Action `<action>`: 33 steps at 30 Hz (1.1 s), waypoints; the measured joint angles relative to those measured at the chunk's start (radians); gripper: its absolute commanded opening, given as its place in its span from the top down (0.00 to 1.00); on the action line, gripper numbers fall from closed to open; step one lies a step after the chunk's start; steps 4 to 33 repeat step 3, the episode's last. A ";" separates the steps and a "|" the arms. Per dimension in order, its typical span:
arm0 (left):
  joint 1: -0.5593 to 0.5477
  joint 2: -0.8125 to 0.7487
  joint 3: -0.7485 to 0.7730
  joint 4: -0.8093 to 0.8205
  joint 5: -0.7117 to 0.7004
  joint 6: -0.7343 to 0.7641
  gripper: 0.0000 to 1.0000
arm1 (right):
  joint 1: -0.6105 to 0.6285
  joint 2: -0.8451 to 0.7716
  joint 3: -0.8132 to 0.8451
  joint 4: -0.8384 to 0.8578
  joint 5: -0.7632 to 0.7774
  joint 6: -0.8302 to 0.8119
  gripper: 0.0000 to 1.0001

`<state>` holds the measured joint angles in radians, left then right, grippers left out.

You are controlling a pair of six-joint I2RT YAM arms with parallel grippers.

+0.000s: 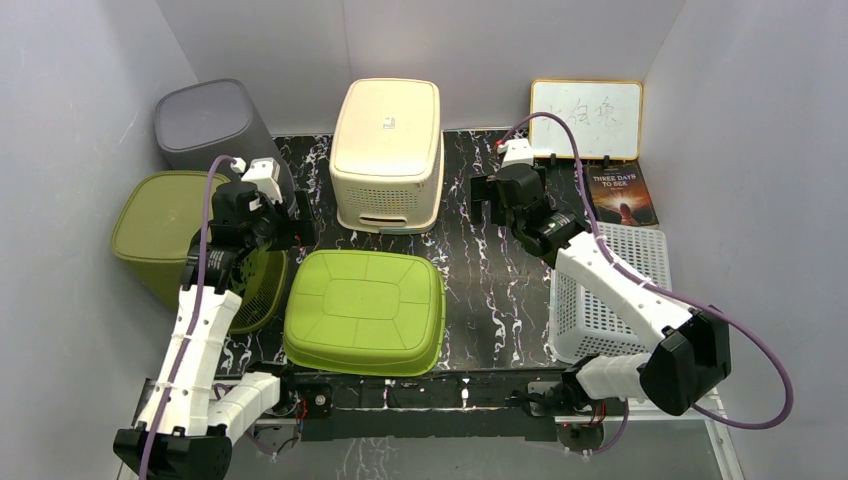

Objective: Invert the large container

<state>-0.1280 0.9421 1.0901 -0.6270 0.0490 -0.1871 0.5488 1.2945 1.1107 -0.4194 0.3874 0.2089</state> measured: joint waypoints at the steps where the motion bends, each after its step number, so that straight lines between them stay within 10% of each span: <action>1: 0.000 0.000 0.000 0.000 0.000 0.000 0.02 | 0.000 -0.002 0.000 0.000 0.001 0.000 0.02; 33: 0.000 0.000 0.000 0.000 -0.001 0.001 0.02 | 0.000 -0.008 0.000 0.000 0.004 -0.001 0.02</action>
